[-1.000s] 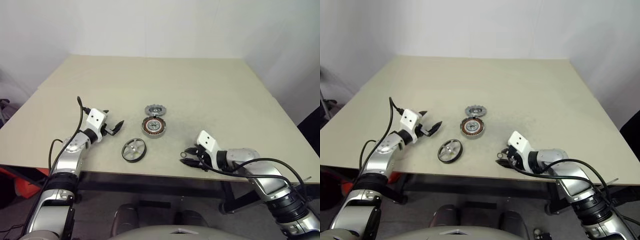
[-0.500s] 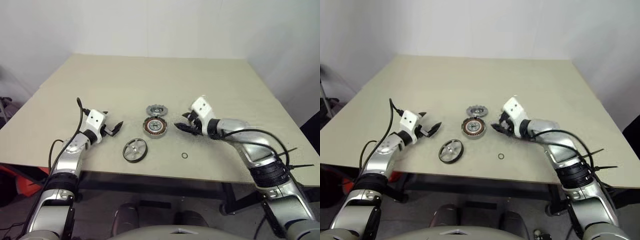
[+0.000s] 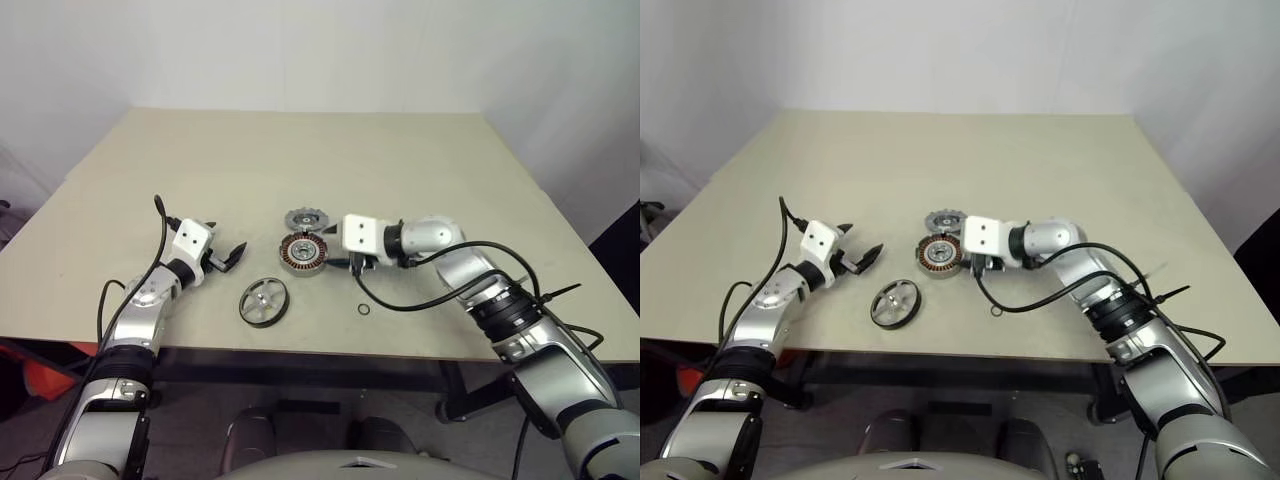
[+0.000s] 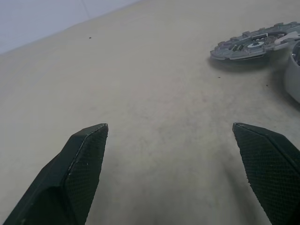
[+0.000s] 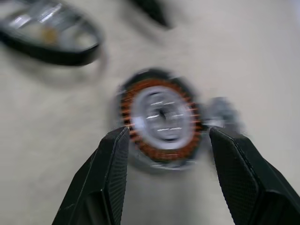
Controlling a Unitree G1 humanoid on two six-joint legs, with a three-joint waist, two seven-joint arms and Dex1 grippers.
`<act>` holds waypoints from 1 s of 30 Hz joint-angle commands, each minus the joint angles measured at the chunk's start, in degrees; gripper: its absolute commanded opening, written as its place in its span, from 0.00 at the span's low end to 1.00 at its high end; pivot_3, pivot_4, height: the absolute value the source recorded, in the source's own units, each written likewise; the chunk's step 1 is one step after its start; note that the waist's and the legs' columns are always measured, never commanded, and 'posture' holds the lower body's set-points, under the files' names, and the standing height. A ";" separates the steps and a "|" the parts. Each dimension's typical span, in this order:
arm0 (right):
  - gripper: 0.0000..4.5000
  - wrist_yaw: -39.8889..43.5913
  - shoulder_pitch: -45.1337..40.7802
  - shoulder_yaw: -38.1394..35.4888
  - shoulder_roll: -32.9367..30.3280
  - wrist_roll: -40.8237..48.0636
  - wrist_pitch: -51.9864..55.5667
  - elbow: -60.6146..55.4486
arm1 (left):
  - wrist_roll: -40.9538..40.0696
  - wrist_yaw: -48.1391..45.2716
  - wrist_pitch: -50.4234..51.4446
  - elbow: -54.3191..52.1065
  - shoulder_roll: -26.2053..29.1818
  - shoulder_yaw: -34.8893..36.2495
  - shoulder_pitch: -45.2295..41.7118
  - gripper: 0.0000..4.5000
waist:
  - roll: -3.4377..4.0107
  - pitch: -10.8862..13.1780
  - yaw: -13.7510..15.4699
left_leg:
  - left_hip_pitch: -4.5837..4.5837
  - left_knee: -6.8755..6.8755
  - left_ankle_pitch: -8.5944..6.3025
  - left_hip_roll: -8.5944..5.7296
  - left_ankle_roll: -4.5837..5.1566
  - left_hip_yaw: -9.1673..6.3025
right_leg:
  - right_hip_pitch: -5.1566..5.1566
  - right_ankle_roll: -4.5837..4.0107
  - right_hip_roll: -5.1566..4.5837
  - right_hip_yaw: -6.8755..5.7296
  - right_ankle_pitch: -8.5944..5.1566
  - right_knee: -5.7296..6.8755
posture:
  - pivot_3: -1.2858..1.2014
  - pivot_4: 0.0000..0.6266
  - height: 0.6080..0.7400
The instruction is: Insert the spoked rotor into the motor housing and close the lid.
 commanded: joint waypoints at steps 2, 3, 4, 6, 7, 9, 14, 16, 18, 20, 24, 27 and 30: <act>0.61 2.10 -3.00 0.61 0.64 -2.81 -6.24 3.14 | -0.39 0.71 -0.42 -3.18 1.04 1.37 0.66 1.00 | 0.00 0.01 -0.01 | -0.02 0.01 -0.02 0.00 0.03 0.00 | 0.00 0.00 0.00 0.00 0.00 0.00 | 0.52 0.00 1.00; 0.61 2.45 -3.33 0.45 1.11 -2.83 -6.60 3.70 | -0.41 0.75 -0.37 -3.33 1.11 1.44 0.86 1.00 | 0.00 0.01 -0.08 | -0.02 0.02 -0.02 0.00 0.04 0.00 | 0.00 0.00 0.00 0.00 0.00 0.00 | 0.52 0.00 1.00; 0.61 2.53 -3.76 0.38 1.75 -3.06 -7.10 4.74 | -0.38 0.85 -0.29 -3.56 1.10 1.50 1.08 1.00 | 0.00 0.00 -0.10 | -0.02 0.02 -0.03 0.00 0.04 0.01 | -0.01 0.00 0.00 0.00 0.00 0.00 | 0.52 0.00 1.00; 0.61 2.53 -4.28 0.26 2.65 -3.60 -7.97 6.43 | -0.32 0.96 -0.19 -3.83 1.04 1.57 1.30 1.00 | 0.00 0.00 -0.14 | 0.01 0.02 -0.03 0.02 0.04 0.01 | -0.01 -0.01 0.01 0.00 0.00 0.03 | 0.52 0.00 1.00; 0.61 2.29 -4.59 0.35 3.17 -4.10 -8.65 7.65 | -0.31 1.03 -0.11 -4.00 1.00 1.58 1.40 1.00 | 0.00 0.00 -0.14 | 0.01 0.02 -0.02 0.02 0.04 0.01 | -0.01 -0.01 0.01 0.00 0.00 0.04 | 0.52 0.00 1.00; 0.61 1.90 -5.03 0.49 4.04 -4.94 -9.87 9.71 | -0.30 1.14 0.02 -4.27 0.94 1.57 1.55 1.00 | 0.00 0.00 -0.15 | 0.01 0.04 -0.02 0.01 0.05 0.01 | 0.00 -0.01 0.00 0.00 0.00 0.05 | 0.52 0.00 1.00; 0.61 1.87 -5.67 0.70 7.86 -5.83 -10.88 15.69 | -0.29 1.36 0.17 -4.43 0.87 1.61 1.70 1.00 | -0.01 0.00 -0.19 | 0.01 0.06 -0.03 0.02 0.05 0.01 | 0.00 -0.02 0.00 0.00 0.00 0.06 | 0.52 0.00 1.00; 0.61 0.85 -6.10 0.92 8.84 -7.22 -11.90 19.03 | -0.26 1.36 0.16 -4.38 0.95 1.62 1.61 1.00 | -0.01 0.00 -0.21 | 0.00 0.06 -0.03 0.02 0.05 0.01 | -0.01 -0.02 0.00 0.00 0.00 0.06 | 0.52 0.00 1.00; 0.53 -0.21 -6.62 1.10 9.28 -8.52 -13.29 21.71 | -0.23 1.34 0.15 -4.25 1.08 1.67 1.45 1.00 | -0.02 -0.01 -0.24 | 0.02 0.07 -0.03 0.02 0.05 0.01 | 0.00 -0.03 0.00 0.00 0.01 0.07 | 0.52 0.00 1.00; 0.41 -0.16 -6.78 1.08 9.11 -9.05 -14.48 22.50 | -0.24 1.32 0.14 -4.24 1.17 1.74 1.43 1.00 | -0.03 -0.01 -0.18 | 0.02 0.08 -0.03 0.01 0.05 0.01 | 0.01 -0.03 0.00 0.00 0.01 0.08 | 0.52 0.00 1.00; 0.29 -0.73 -6.98 0.39 8.56 -9.69 -15.73 22.61 | -0.15 1.32 0.03 -4.11 1.14 1.66 1.49 1.00 | -0.04 -0.02 -0.23 | 0.22 0.08 -0.02 0.03 0.04 0.02 | 0.16 -0.03 0.00 0.01 0.01 0.09 | 0.52 0.00 1.00; 0.29 -0.64 -7.48 0.09 8.38 -9.76 -16.04 23.86 | 0.00 1.41 -0.06 -3.94 0.85 1.41 1.35 1.00 | -0.04 -0.02 -0.20 | 0.27 0.08 -0.02 0.03 0.03 0.02 | 0.21 -0.02 0.00 0.01 0.01 0.13 | 0.52 0.00 1.00; 0.29 -0.64 -7.74 -0.17 8.41 -9.64 -16.16 24.43 | 0.01 1.40 -0.03 -3.98 0.76 1.31 1.33 1.00 | -0.04 -0.02 -0.17 | 0.29 0.08 -0.01 0.03 0.03 0.01 | 0.23 -0.02 0.00 0.01 0.01 0.15 | 0.52 0.00 1.00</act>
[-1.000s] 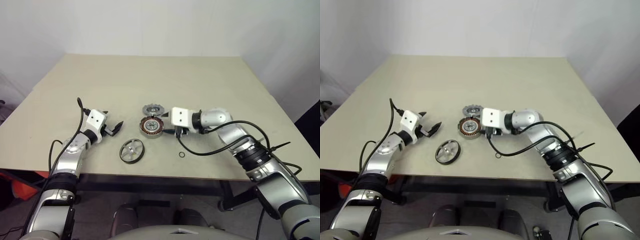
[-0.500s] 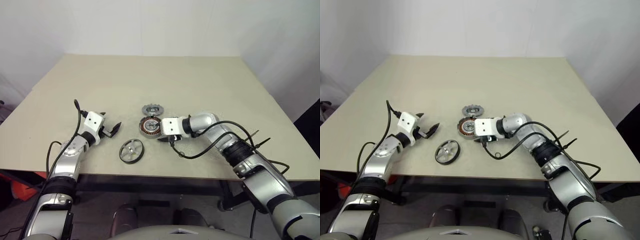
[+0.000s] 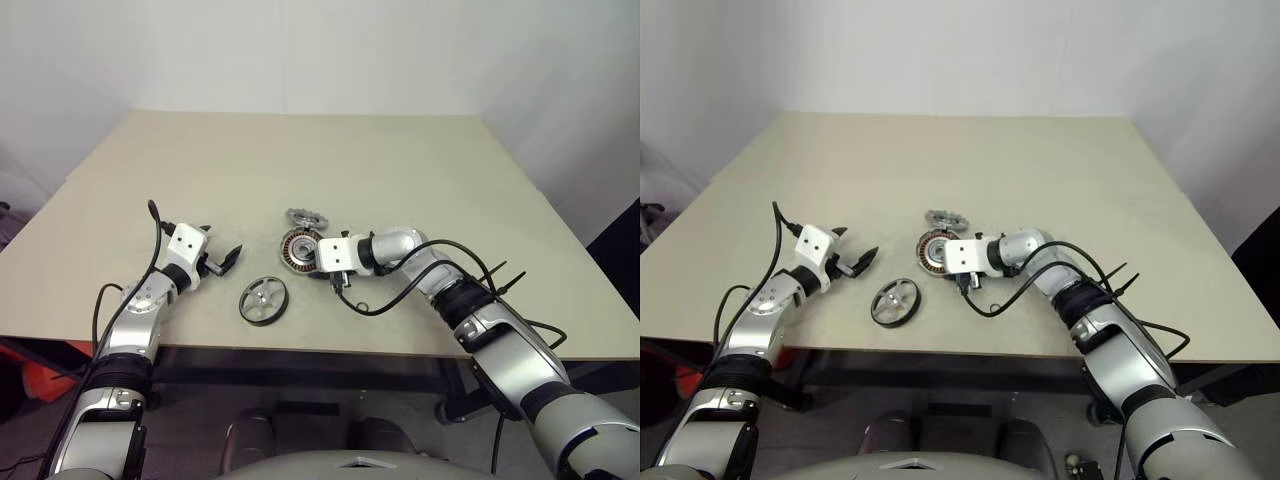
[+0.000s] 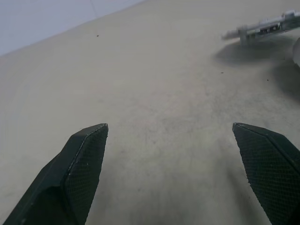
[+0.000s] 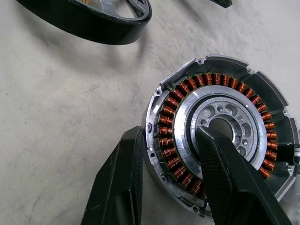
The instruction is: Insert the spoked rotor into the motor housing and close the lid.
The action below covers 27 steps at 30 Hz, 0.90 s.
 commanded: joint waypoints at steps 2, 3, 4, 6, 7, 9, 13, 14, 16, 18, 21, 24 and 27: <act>0.29 -1.25 -1.87 -1.44 -1.01 -1.52 0.00 1.70 | 0.04 0.23 -0.72 -1.72 0.56 0.41 -0.82 1.00 | 0.00 0.00 0.02 | 0.00 0.00 0.00 0.00 0.00 0.00 | 0.01 0.00 0.00 0.00 0.00 0.00 | 0.52 0.00 1.00; 0.29 -1.75 -2.14 -1.71 -0.97 -1.54 0.26 1.79 | 0.07 0.24 -0.76 -1.65 0.58 0.40 -0.79 1.00 | 0.00 0.00 0.02 | 0.00 0.00 0.00 0.00 -0.01 0.00 | 0.02 0.00 0.00 0.00 0.00 0.00 | 0.52 0.00 1.00; 0.29 -2.02 -2.41 -1.96 -0.98 -1.48 0.58 1.81 | 0.08 0.23 -0.78 -1.58 0.59 0.40 -0.75 1.00 | 0.00 0.00 0.02 | 0.00 0.00 0.00 0.00 -0.01 0.00 | 0.02 0.00 0.00 0.00 0.00 0.00 | 0.52 0.00 1.00; 0.29 -1.64 -2.98 -2.40 -1.42 -1.05 1.05 1.58 | 0.08 0.21 -0.78 -1.52 0.59 0.40 -0.71 1.00 | 0.00 0.00 0.02 | 0.00 0.00 0.01 0.00 -0.01 0.00 | 0.01 0.00 0.00 0.00 0.00 0.01 | 0.52 0.00 1.00; 0.29 -1.41 -3.27 -2.72 -1.73 -0.77 1.24 1.43 | 0.09 0.22 -0.75 -1.51 0.58 0.39 -0.72 1.00 | 0.00 0.00 0.02 | 0.00 0.00 0.01 0.00 -0.02 0.00 | 0.01 -0.01 0.00 0.00 0.00 0.02 | 0.52 0.00 1.00; 0.29 -0.79 -4.07 -3.54 -2.65 -0.23 1.75 0.75 | 0.10 0.24 -0.76 -1.40 0.54 0.38 -0.72 1.00 | 0.00 0.01 0.10 | -0.03 0.00 0.01 0.00 -0.02 0.00 | 0.00 -0.01 0.00 0.00 0.00 0.02 | 0.52 0.00 1.00; 0.29 3.81 -3.85 -5.53 -6.06 2.47 4.74 -5.02 | 0.12 0.22 -0.96 -0.78 0.48 0.38 -0.90 1.00 | 0.00 0.02 0.24 | -0.20 0.04 0.01 -0.01 -0.02 0.00 | -0.06 -0.03 -0.01 0.00 0.02 0.02 | 0.52 0.00 1.00; 0.29 5.09 -3.29 -5.95 -7.21 3.05 5.48 -7.03 | 0.12 0.21 -1.01 -0.62 0.45 0.38 -0.96 1.00 | 0.00 0.03 0.21 | -0.31 0.06 0.01 0.00 -0.01 0.00 | -0.13 -0.03 -0.01 -0.01 0.02 0.00 | 0.52 0.00 1.00; 0.29 8.52 -1.45 -7.06 -10.25 4.78 7.66 -12.52 | 0.15 0.19 -1.18 -0.23 0.29 0.32 -1.05 1.00 | -0.01 0.03 0.18 | -0.42 0.07 -0.02 0.01 0.06 0.00 | -0.23 -0.03 0.00 -0.01 0.02 -0.04 | 0.52 0.00 1.00; 0.29 11.54 0.53 -8.23 -13.10 6.61 10.11 -18.02 | 0.23 0.19 -1.38 0.07 0.03 0.19 -1.03 1.00 | -0.02 0.02 0.21 | -0.41 0.06 -0.09 0.06 0.18 0.01 | -0.23 -0.08 0.02 -0.05 -0.02 -0.07 | 0.52 0.00 1.00; 0.29 13.59 2.60 -9.62 -15.60 8.20 13.35 -23.76 | 0.33 0.19 -1.59 0.31 -0.31 0.05 -0.99 1.00 | -0.02 0.02 0.18 | -0.39 0.06 -0.14 0.09 0.26 0.04 | -0.22 -0.14 0.02 -0.10 -0.08 -0.10 | 0.52 0.00 1.00; 0.29 14.79 4.14 -10.22 -16.86 9.15 16.11 -27.25 | 0.40 0.09 -1.72 0.68 -0.60 -0.05 -1.30 1.00 | -0.01 0.03 0.13 | -0.36 0.06 -0.14 0.10 0.26 0.08 | -0.22 -0.14 0.02 -0.10 -0.08 -0.10 | 0.52 0.00 1.00; 0.29 12.56 4.16 -9.90 -16.30 7.31 15.87 -26.49 | 0.49 0.01 -1.88 0.87 -0.80 -0.13 -1.49 1.00 | -0.02 0.02 0.14 | -0.28 0.07 -0.14 0.10 0.25 0.08 | -0.21 -0.14 0.02 -0.09 -0.08 -0.07 | 0.52 0.00 1.00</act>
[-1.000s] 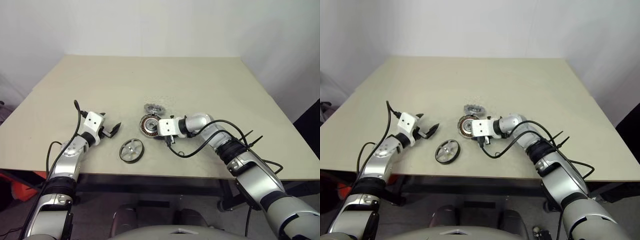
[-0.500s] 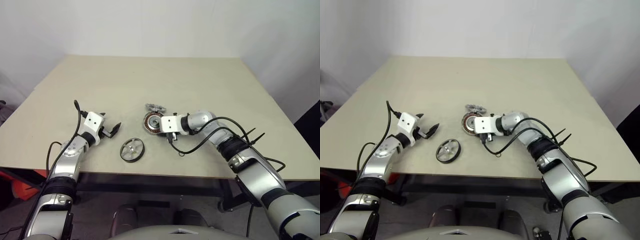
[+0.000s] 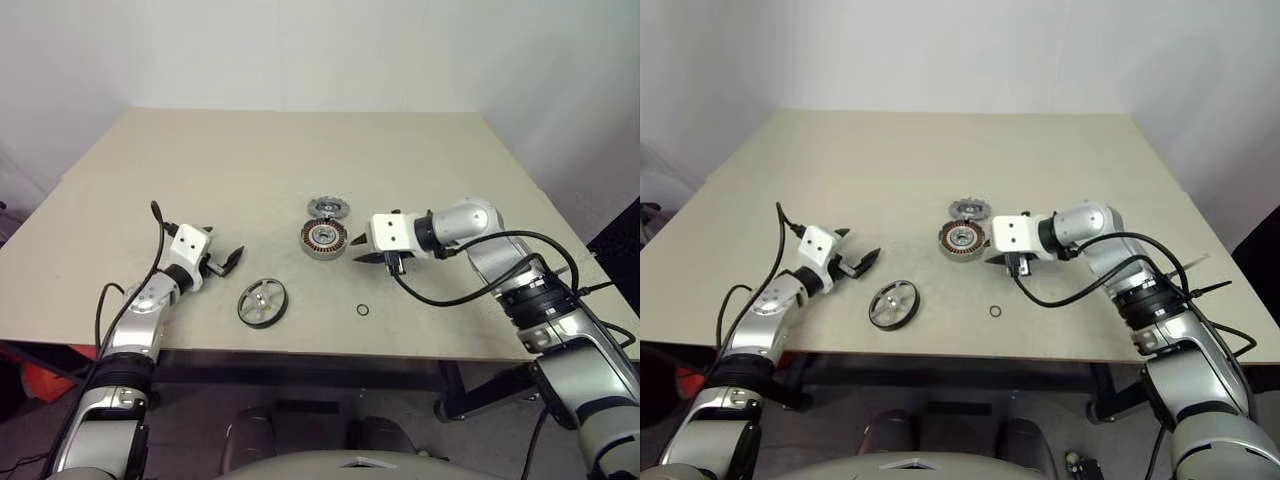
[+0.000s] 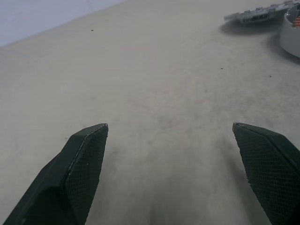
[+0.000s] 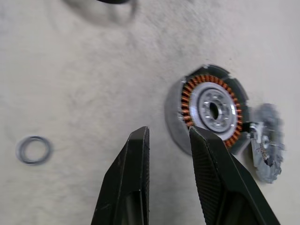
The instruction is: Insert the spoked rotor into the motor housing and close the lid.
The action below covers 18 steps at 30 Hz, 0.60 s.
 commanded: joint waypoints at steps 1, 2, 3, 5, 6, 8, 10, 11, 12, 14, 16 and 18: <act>0.29 -2.41 -1.27 -1.26 0.52 -0.70 -0.10 -0.63 | 0.02 0.03 -1.45 -0.46 0.00 0.00 -1.14 1.00 | 0.00 0.00 0.03 | 0.02 0.00 0.01 0.00 -0.02 0.00 | 0.02 0.00 0.00 0.00 0.00 0.01 | 0.52 0.00 1.00; 0.29 -3.04 -1.83 -0.99 1.30 -1.00 0.10 0.47 | 0.04 0.01 -1.48 -0.43 -0.04 -0.01 -1.17 1.00 | 0.00 0.00 0.02 | 0.04 0.00 0.01 0.00 -0.02 0.00 | 0.03 0.00 0.00 0.00 0.00 0.02 | 0.52 0.00 1.00; 0.29 -3.47 -2.41 -0.73 2.07 -1.18 0.34 1.71 | 0.08 0.02 -1.48 -0.44 -0.08 -0.03 -1.22 1.00 | 0.00 0.00 -0.01 | 0.05 0.00 0.02 0.00 -0.03 0.00 | 0.03 0.00 0.00 0.00 0.00 0.03 | 0.52 0.00 1.00; 0.29 -5.23 -3.85 0.40 3.56 -3.19 -1.36 5.65 | 0.14 0.04 -1.43 -0.50 -0.15 -0.10 -1.32 1.00 | 0.00 0.00 -0.04 | 0.08 0.01 0.03 0.00 -0.05 0.00 | 0.03 0.00 0.00 0.01 0.00 0.07 | 0.52 0.00 1.00; 0.29 -6.02 -4.45 0.88 4.20 -4.15 -2.44 7.50 | 0.16 0.05 -1.39 -0.53 -0.17 -0.11 -1.37 1.00 | 0.00 0.00 -0.04 | 0.08 0.02 0.03 0.00 -0.05 0.00 | 0.03 0.00 0.00 0.01 0.00 0.09 | 0.52 0.00 1.00; 0.29 -7.76 -5.70 1.92 6.21 -5.68 -4.60 12.11 | 0.13 0.10 -1.24 -0.87 -0.07 -0.01 -1.32 1.00 | 0.00 0.00 -0.05 | 0.06 0.02 0.03 0.00 -0.06 0.00 | 0.02 -0.01 0.00 0.00 0.00 0.09 | 0.52 0.00 1.00; 0.29 -9.33 -6.80 2.64 7.93 -6.98 -6.70 16.35 | 0.10 0.17 -1.13 -1.24 0.09 0.11 -1.14 1.00 | 0.00 0.00 -0.08 | 0.03 0.02 0.03 0.00 -0.06 0.00 | 0.01 -0.02 0.00 0.00 0.00 0.09 | 0.52 0.00 1.00; 0.29 -9.49 -7.30 2.75 8.82 -7.16 -6.96 18.36 | 0.05 0.24 -1.04 -1.46 0.20 0.24 -0.98 1.00 | 0.00 0.00 -0.08 | 0.00 0.02 0.03 0.00 -0.06 0.00 | -0.02 -0.02 0.00 0.00 -0.01 0.08 | 0.52 0.00 1.00; 0.29 -9.48 -7.72 2.76 9.56 -7.21 -7.05 20.16 | 0.01 0.31 -0.98 -1.68 0.29 0.35 -0.79 1.00 | 0.00 0.00 -0.10 | -0.02 0.02 0.03 0.00 -0.05 0.00 | -0.02 -0.03 0.00 -0.01 -0.01 0.07 | 0.52 0.00 1.00; 0.38 -10.35 -8.48 3.51 10.23 -8.55 -9.16 23.61 | -0.04 0.48 -0.87 -2.15 0.54 0.61 -0.35 1.00 | 0.01 0.00 -0.09 | -0.06 0.02 0.02 -0.01 -0.03 0.00 | -0.04 -0.04 0.00 -0.01 -0.02 0.06 | 0.52 0.00 1.00; 0.48 -11.42 -9.09 3.43 11.05 -8.83 -10.26 25.55 | -0.13 0.64 -0.77 -2.48 0.79 0.89 0.02 1.00 | 0.01 0.01 -0.04 | -0.12 0.02 0.01 -0.01 -0.03 0.00 | -0.07 -0.04 -0.01 -0.02 -0.02 0.05 | 0.52 0.00 1.00; 0.63 -12.16 -9.66 3.29 11.46 -9.12 -11.53 26.42 | -0.19 0.70 -0.72 -2.77 0.94 1.08 0.42 1.00 | 0.01 0.01 -0.10 | -0.10 0.02 0.01 0.00 -0.03 0.00 | -0.06 -0.04 -0.01 -0.02 -0.02 0.05 | 0.52 0.00 1.00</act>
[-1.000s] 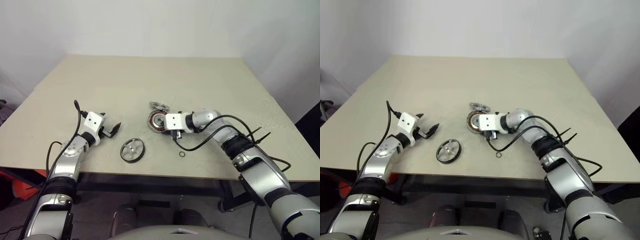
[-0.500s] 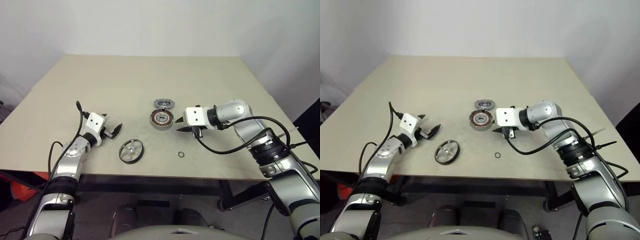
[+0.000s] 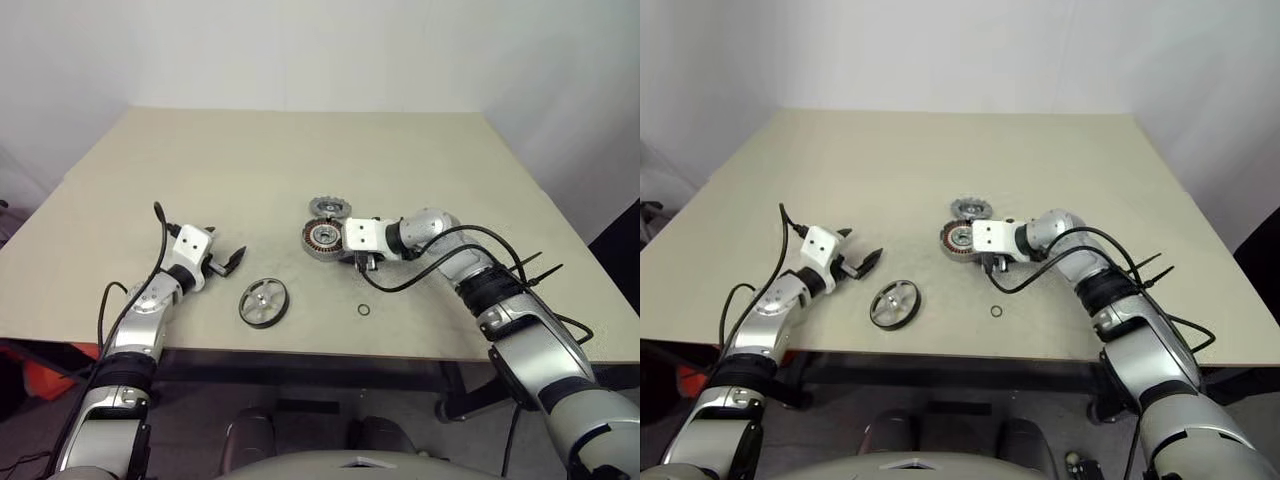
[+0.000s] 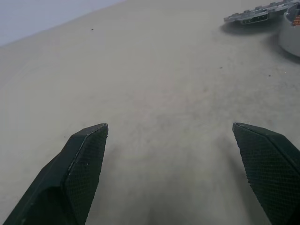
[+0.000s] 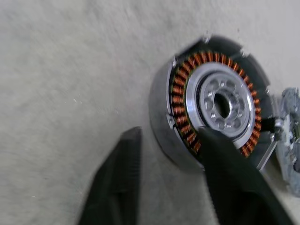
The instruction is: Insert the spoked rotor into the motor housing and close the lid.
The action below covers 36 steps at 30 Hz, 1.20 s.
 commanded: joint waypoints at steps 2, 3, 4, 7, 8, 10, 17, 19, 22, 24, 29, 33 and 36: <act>0.79 -1.48 -2.74 -0.84 0.43 -0.66 -3.28 1.01 | -0.39 0.53 -0.48 -2.73 0.99 0.95 0.24 1.00 | 0.00 0.00 -0.02 | 0.01 0.00 0.00 0.01 0.00 0.00 | 0.00 0.00 0.00 0.00 0.00 0.01 | 0.52 0.00 1.00; 0.87 -1.41 -2.90 -0.87 0.51 -0.70 -3.55 1.22 | -0.39 0.57 -0.41 -2.92 0.93 0.89 0.40 1.00 | 0.01 0.00 -0.03 | 0.01 0.00 0.00 0.01 0.00 0.00 | 0.00 0.00 0.00 0.00 0.00 0.01 | 0.52 0.00 1.00; 0.94 -1.49 -3.15 -0.89 0.71 -0.74 -3.76 1.56 | -0.40 0.61 -0.30 -3.13 0.81 0.79 0.54 1.00 | 0.00 0.00 -0.03 | 0.01 0.00 0.00 0.01 -0.01 0.00 | 0.00 0.00 0.00 0.00 0.00 0.02 | 0.52 0.00 1.00; 0.94 -2.26 -3.90 -0.69 1.61 -1.12 -4.39 3.13 | -0.47 0.49 -0.11 -3.37 0.53 0.49 0.64 1.00 | 0.00 0.00 -0.04 | 0.04 0.01 0.00 0.01 -0.01 0.00 | 0.00 0.00 0.00 0.00 0.00 0.04 | 0.52 0.00 1.00; 0.94 -2.51 -4.06 -0.58 1.94 -1.28 -4.57 3.63 | -0.46 0.48 -0.09 -3.39 0.47 0.41 0.61 1.00 | 0.00 0.00 -0.04 | 0.04 0.01 0.01 0.01 -0.01 0.00 | 0.00 0.00 0.00 0.00 0.00 0.05 | 0.52 0.00 1.00; 0.94 -2.65 -4.23 -0.50 2.60 -1.32 -4.70 4.28 | -0.45 0.45 -0.06 -3.41 0.42 0.34 0.58 1.00 | 0.01 0.00 -0.05 | 0.04 0.01 0.01 0.01 -0.01 0.00 | 0.00 0.00 0.00 0.00 0.00 0.05 | 0.52 0.00 1.00; 0.94 -2.95 -5.54 -0.20 6.25 -1.93 -4.73 9.50 | -0.42 0.36 0.03 -3.95 0.48 0.28 0.99 1.00 | 0.01 0.00 -0.10 | 0.04 0.01 0.00 0.02 -0.01 0.00 | 0.00 0.00 0.00 0.00 0.00 0.05 | 0.52 0.00 1.00; 0.94 -2.32 -5.87 -0.03 6.63 -2.09 -4.84 10.73 | -0.41 0.44 0.09 -4.18 0.48 0.31 1.16 1.00 | 0.01 0.00 -0.11 | 0.06 0.01 0.00 0.03 -0.01 0.00 | 0.00 -0.01 0.00 0.00 0.00 0.06 | 0.52 0.00 1.00; 0.94 -0.74 -6.19 0.02 7.10 -1.86 -4.04 12.23 | -0.42 0.55 0.19 -4.49 0.44 0.34 1.40 1.00 | 0.01 0.00 -0.15 | 0.09 0.01 0.00 0.03 -0.01 0.00 | 0.01 -0.01 0.00 0.00 0.00 0.07 | 0.52 0.00 1.00; 0.94 0.40 -6.32 -0.14 7.43 -1.54 -3.27 13.09 | -0.41 0.65 0.26 -4.68 0.39 0.35 1.58 1.00 | 0.01 0.00 -0.15 | 0.10 0.01 0.00 0.03 -0.01 0.01 | 0.02 -0.02 0.00 0.00 -0.01 0.10 | 0.52 0.00 1.00; 0.74 3.61 -6.91 -0.54 7.85 -0.94 -1.96 14.15 | -0.44 0.82 0.33 -4.51 0.39 0.45 1.56 1.00 | 0.01 0.00 -0.12 | 0.10 0.01 0.00 0.04 -0.01 0.01 | 0.02 -0.05 0.00 0.00 -0.03 0.11 | 0.52 0.00 1.00; 0.72 5.54 -7.88 -0.63 7.61 -1.00 -1.73 14.77 | -0.42 0.78 0.35 -4.13 0.31 0.38 1.32 1.00 | 0.01 0.00 -0.09 | 0.10 0.01 0.00 0.04 -0.01 0.01 | 0.02 -0.07 0.00 -0.01 -0.04 0.13 | 0.52 0.00 1.00; 0.72 7.28 -9.25 -1.55 8.17 0.02 0.18 16.05 | -0.36 0.74 0.23 -3.50 0.15 0.25 0.96 1.00 | 0.01 0.00 -0.08 | 0.10 0.00 0.00 0.04 0.00 0.01 | 0.01 -0.09 0.00 -0.01 -0.06 0.13 | 0.52 0.00 1.00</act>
